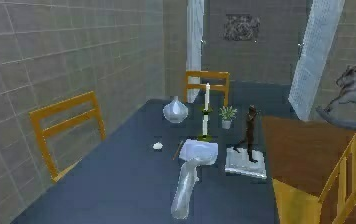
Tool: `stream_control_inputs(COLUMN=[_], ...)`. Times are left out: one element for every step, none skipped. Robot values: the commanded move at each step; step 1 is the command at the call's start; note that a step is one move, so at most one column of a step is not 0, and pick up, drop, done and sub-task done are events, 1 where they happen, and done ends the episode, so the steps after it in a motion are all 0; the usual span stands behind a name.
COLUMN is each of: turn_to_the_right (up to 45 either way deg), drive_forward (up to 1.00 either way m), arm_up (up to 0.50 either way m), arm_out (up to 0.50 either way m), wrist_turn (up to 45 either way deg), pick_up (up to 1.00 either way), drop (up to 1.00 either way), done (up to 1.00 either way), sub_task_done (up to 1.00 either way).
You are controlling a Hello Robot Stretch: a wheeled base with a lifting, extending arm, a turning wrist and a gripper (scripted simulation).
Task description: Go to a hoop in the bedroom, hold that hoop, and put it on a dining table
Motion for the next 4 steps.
stream_control_inputs(turn_to_the_right=[-45.0, -27.0, 0.0, 0.0], drive_forward=[0.00, 0.00, 0.00, 0.00], arm_up=[0.00, 0.00, 0.00, 0.00], arm_out=[0.00, 0.00, 0.48, 0.00], wrist_turn=[0.0, 0.0, 0.0, 39.0], pick_up=[0.00, 0.00, 0.00, 0.00], drop=[0.00, 0.00, 0.00, 0.00], done=[0.00, 0.00, 0.00, 0.00], sub_task_done=[0.00, 0.00, 0.00, 0.00])
